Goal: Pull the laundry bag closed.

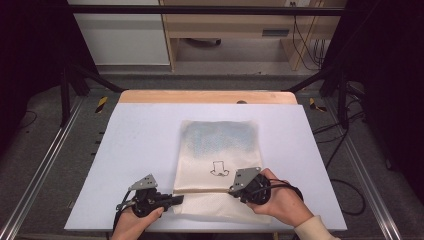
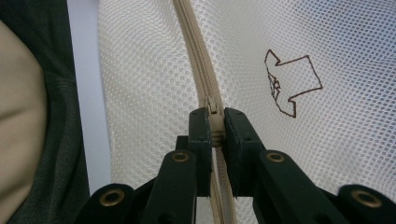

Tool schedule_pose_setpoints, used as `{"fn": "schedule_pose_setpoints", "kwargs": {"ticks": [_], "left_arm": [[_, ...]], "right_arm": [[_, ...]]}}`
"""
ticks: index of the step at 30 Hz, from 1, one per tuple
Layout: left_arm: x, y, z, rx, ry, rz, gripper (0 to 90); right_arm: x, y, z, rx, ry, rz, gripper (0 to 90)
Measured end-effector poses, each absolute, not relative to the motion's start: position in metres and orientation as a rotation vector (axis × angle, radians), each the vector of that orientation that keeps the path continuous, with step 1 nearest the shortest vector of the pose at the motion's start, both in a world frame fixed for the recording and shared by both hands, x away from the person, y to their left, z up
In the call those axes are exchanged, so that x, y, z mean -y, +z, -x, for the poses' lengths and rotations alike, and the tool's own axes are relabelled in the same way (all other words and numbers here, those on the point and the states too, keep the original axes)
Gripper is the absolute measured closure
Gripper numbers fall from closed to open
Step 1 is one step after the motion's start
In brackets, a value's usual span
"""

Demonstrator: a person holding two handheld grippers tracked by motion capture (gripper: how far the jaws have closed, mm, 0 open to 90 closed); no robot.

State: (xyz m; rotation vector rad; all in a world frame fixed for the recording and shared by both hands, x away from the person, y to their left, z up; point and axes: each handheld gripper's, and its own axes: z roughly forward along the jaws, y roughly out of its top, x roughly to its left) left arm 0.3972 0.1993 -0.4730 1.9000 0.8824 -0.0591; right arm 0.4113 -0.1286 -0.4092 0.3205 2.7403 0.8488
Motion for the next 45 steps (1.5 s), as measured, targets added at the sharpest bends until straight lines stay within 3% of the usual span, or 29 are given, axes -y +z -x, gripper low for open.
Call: {"fn": "schedule_pose_setpoints", "kwargs": {"ticks": [45], "left_arm": [[-0.197, -0.474, -0.397, -0.876, -0.065, -1.912, 83.0]], "right_arm": [[0.144, -0.412, -0.407, -2.730, 0.846, -0.346, 82.0]]}}
